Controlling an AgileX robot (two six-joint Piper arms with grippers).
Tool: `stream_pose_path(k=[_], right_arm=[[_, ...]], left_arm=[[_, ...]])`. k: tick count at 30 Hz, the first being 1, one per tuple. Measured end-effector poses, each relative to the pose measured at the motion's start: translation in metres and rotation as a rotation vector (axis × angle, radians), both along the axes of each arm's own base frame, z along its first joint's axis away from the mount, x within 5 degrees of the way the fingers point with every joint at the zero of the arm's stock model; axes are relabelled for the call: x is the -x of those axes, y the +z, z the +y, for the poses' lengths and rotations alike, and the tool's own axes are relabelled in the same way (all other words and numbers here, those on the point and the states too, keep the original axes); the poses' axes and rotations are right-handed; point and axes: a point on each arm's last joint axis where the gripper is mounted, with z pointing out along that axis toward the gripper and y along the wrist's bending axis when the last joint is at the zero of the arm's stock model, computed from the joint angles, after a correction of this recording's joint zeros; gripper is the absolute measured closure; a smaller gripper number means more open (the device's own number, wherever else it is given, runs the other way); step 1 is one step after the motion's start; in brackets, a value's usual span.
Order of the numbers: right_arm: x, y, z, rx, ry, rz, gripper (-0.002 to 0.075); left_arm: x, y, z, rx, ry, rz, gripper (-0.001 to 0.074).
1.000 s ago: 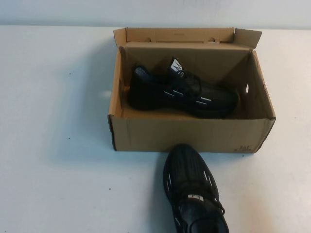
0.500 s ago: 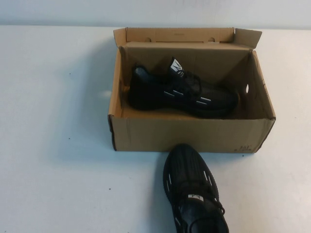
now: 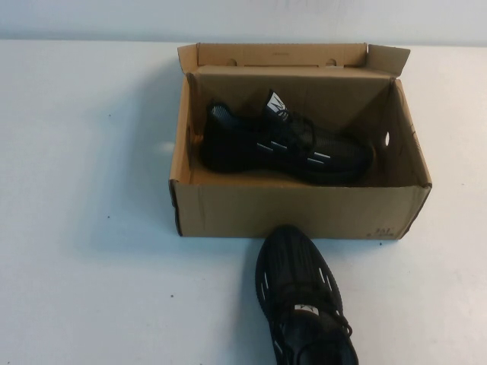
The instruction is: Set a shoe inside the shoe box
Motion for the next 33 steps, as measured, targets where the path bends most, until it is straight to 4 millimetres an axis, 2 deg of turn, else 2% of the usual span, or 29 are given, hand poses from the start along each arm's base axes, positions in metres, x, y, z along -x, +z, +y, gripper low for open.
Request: stream_pose_path(k=[3, 5, 7, 10, 14, 18, 26, 29, 33], right_arm=[[0.006, 0.016, 0.004, -0.007, 0.077, 0.074, 0.0742], [0.000, 0.025, 0.007, -0.002, 0.121, 0.189, 0.0742], [-0.010, 0.029, 0.010, 0.010, 0.149, 0.319, 0.0742], [-0.031, 0.030, 0.014, 0.026, 0.182, 0.522, 0.0742], [-0.043, 0.025, 0.015, 0.071, 0.164, 0.639, 0.0742], [-0.044, 0.023, 0.017, 0.075, 0.194, 0.669, 0.0742], [-0.053, 0.005, 0.028, 0.072, 0.385, 0.854, 0.0742], [-0.061, 0.005, 0.038, 0.178, 0.471, 0.949, 0.0742], [-0.077, 0.016, 0.055, 0.357, 0.626, 1.052, 0.0742]], left_arm=[[0.012, 0.015, 0.002, 0.004, -0.001, 0.014, 0.0738], [0.017, 0.024, 0.004, 0.016, -0.022, 0.045, 0.0738], [0.015, 0.033, 0.004, 0.034, -0.059, 0.131, 0.0738], [0.000, 0.037, 0.003, 0.067, -0.111, 0.368, 0.0738], [-0.029, 0.027, 0.000, 0.066, -0.097, 0.692, 0.0738], [-0.045, 0.015, -0.001, 0.002, -0.030, 0.870, 0.0738], [-0.048, -0.003, -0.003, -0.009, -0.047, 1.073, 0.0738], [-0.049, -0.010, -0.005, -0.038, -0.044, 1.154, 0.0738], [-0.052, -0.016, -0.009, -0.144, -0.041, 1.228, 0.0738]])
